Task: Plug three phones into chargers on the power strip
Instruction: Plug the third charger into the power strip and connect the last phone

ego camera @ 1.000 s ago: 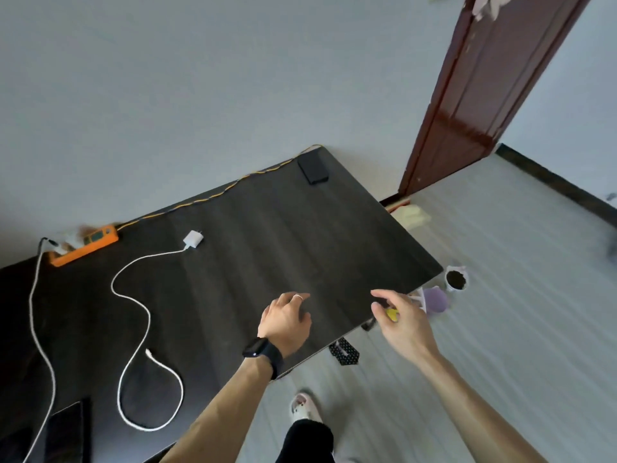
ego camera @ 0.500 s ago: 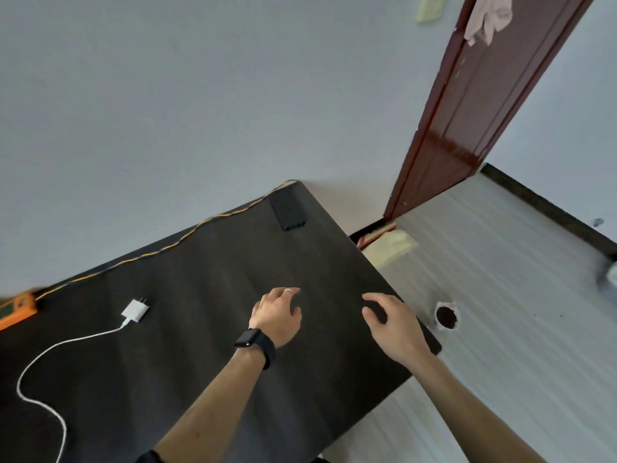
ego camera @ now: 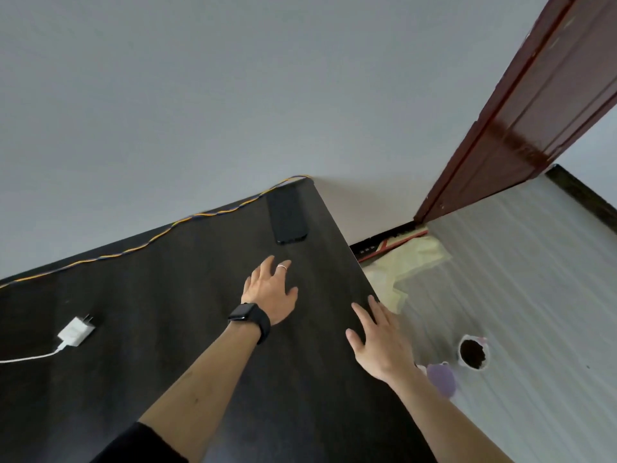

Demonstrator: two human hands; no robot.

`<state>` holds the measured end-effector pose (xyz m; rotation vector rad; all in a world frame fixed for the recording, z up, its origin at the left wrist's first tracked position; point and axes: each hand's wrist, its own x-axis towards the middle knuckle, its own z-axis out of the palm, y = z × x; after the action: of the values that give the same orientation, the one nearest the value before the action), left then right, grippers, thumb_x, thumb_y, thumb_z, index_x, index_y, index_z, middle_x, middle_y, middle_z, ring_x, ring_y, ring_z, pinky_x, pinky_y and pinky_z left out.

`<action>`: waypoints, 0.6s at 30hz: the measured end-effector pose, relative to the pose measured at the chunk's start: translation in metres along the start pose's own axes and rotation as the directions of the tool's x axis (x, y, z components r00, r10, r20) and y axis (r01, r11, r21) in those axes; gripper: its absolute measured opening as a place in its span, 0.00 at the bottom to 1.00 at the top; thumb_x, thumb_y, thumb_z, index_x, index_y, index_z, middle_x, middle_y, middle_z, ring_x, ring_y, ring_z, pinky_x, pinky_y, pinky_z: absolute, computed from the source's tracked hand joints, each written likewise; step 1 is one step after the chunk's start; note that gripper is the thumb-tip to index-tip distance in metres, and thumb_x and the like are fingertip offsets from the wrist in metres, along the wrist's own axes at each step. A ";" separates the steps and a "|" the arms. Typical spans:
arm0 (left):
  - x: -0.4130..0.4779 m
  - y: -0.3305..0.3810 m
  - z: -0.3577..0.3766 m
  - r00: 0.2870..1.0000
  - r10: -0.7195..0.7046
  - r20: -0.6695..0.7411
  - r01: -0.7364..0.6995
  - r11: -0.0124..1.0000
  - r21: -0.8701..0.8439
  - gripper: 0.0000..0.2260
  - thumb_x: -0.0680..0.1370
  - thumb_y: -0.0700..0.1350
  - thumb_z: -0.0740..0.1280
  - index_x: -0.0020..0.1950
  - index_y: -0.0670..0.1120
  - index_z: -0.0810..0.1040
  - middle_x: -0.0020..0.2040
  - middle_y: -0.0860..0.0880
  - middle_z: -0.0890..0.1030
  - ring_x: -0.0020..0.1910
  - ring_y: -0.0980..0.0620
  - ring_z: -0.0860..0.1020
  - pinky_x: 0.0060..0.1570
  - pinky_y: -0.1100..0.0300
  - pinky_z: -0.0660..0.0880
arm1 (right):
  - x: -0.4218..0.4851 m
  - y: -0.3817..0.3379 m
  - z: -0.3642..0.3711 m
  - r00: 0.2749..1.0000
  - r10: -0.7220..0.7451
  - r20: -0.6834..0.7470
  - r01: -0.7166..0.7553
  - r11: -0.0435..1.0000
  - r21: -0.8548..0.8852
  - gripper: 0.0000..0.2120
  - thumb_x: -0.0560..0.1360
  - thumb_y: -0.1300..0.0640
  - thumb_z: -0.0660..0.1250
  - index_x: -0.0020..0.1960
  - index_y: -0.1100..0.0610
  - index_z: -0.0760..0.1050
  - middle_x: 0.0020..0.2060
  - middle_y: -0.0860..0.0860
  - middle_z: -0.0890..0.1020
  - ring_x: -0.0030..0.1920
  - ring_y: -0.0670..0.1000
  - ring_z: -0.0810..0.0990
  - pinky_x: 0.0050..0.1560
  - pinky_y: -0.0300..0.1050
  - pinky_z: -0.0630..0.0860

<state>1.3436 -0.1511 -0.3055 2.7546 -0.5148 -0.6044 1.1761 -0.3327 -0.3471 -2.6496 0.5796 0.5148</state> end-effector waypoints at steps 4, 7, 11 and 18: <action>0.053 0.016 0.017 0.995 -0.079 -0.066 0.077 0.997 -0.021 0.33 0.78 0.59 0.64 0.80 0.53 0.56 0.80 0.41 0.50 0.78 0.38 0.54 0.75 0.43 0.57 | 0.010 0.025 0.040 0.986 -0.166 -0.024 0.159 0.971 -0.176 0.33 0.80 0.33 0.40 0.81 0.43 0.38 0.82 0.51 0.41 0.81 0.55 0.39 0.80 0.60 0.49; 0.089 0.025 0.024 0.980 -0.141 -0.140 0.130 0.988 -0.087 0.34 0.77 0.61 0.64 0.80 0.55 0.55 0.80 0.38 0.48 0.78 0.36 0.53 0.76 0.43 0.56 | 0.012 0.037 0.052 0.972 -0.209 -0.105 0.188 0.966 -0.177 0.32 0.81 0.33 0.41 0.82 0.44 0.43 0.82 0.52 0.46 0.81 0.55 0.44 0.79 0.61 0.52; 0.133 0.034 0.035 0.952 -0.259 -0.162 0.232 0.958 -0.167 0.34 0.76 0.65 0.62 0.79 0.59 0.55 0.80 0.38 0.50 0.78 0.37 0.52 0.75 0.42 0.54 | 0.015 0.042 0.066 0.966 -0.218 -0.137 0.190 0.963 -0.191 0.32 0.82 0.33 0.43 0.82 0.44 0.44 0.82 0.52 0.47 0.82 0.55 0.44 0.79 0.61 0.51; 0.156 0.044 0.038 0.891 -0.397 -0.220 0.342 0.906 -0.248 0.29 0.75 0.58 0.68 0.74 0.56 0.66 0.72 0.38 0.66 0.70 0.35 0.62 0.66 0.44 0.66 | 0.014 0.045 0.068 0.973 -0.208 -0.104 0.185 0.963 -0.196 0.32 0.81 0.33 0.41 0.81 0.42 0.40 0.82 0.51 0.43 0.81 0.54 0.41 0.79 0.61 0.48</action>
<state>1.4465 -0.2597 -0.3787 2.6882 0.1367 -0.3300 1.1493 -0.3459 -0.4249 -2.8915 0.3093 0.3632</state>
